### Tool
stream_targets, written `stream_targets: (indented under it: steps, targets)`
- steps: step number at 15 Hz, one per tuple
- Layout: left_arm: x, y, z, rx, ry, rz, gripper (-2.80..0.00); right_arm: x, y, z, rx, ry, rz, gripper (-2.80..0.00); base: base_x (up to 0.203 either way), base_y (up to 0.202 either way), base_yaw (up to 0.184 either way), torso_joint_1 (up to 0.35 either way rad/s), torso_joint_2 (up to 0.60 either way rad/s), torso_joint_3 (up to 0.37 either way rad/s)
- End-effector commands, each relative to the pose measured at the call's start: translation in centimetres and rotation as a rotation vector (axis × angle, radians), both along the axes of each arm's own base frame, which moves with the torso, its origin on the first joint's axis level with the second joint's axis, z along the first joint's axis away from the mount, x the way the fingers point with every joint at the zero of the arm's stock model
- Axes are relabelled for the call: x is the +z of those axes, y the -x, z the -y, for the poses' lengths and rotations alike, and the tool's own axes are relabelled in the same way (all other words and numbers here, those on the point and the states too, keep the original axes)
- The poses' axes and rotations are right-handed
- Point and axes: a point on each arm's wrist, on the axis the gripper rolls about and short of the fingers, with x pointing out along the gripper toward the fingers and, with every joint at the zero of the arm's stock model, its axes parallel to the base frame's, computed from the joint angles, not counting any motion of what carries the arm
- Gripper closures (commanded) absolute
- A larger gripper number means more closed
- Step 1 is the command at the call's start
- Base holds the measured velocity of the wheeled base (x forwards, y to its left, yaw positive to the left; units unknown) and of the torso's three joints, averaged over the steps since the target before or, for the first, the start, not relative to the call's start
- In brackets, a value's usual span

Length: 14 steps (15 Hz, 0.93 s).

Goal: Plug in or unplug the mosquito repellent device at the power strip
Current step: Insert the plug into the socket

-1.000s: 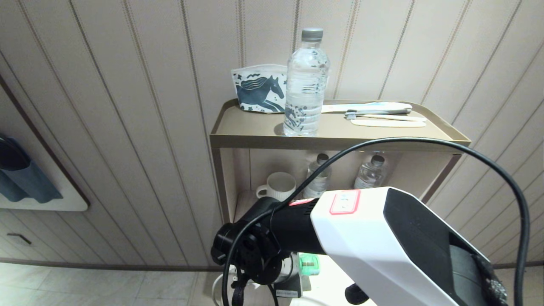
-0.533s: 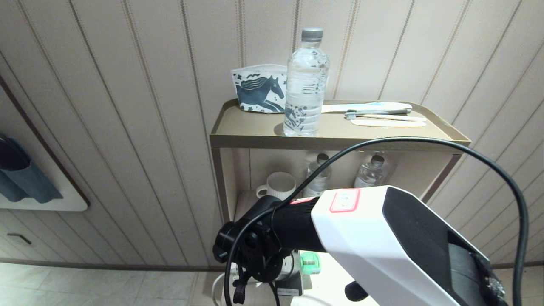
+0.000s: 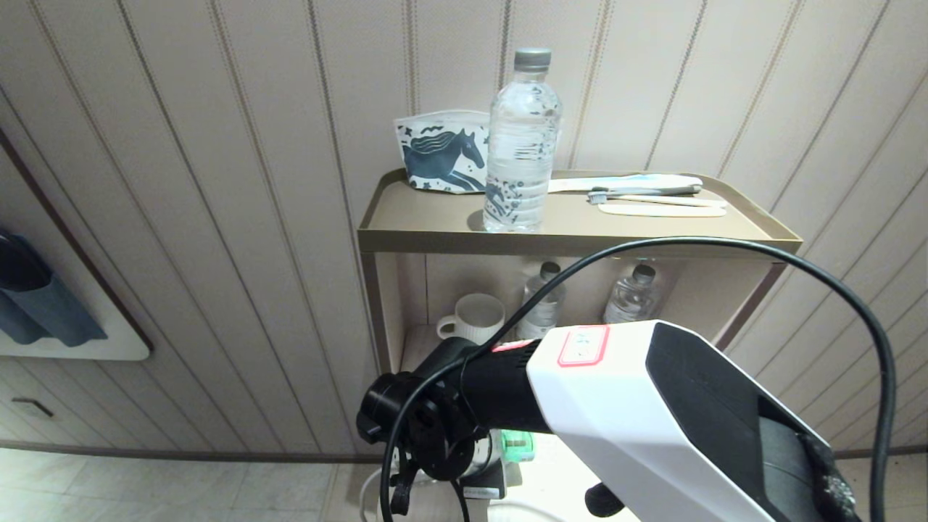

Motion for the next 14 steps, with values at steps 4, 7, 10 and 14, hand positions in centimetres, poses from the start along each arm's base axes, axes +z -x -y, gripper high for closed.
stream_targets:
  steps: [4, 7, 10, 14]
  targets:
    - [0.01, 0.00, 0.00, 0.000, 0.000, 0.001, 0.00, -0.25, 0.09, 0.04, 0.011, 0.022, -0.011, 0.00, 0.000, 0.000, 0.000, 0.000, 0.00, 0.000]
    - [0.01, 0.00, 0.00, 0.000, 0.000, 0.001, 0.00, -0.02, 0.37, 0.44, 0.062, 0.086, -0.053, 0.00, 0.000, 0.000, 0.000, 0.000, 0.00, 0.000]
    - [0.01, 0.00, 0.00, -0.002, 0.000, 0.001, 0.00, 0.13, 0.70, 0.57, 0.113, 0.129, -0.089, 0.00, 0.000, 0.000, 0.000, 0.000, 0.00, 0.000]
    - [0.01, 0.00, 0.00, -0.001, 0.000, 0.001, 0.00, 0.43, 0.49, 0.48, 0.167, 0.137, -0.092, 0.00, 0.000, 0.000, 0.000, 0.000, 0.00, 0.000]
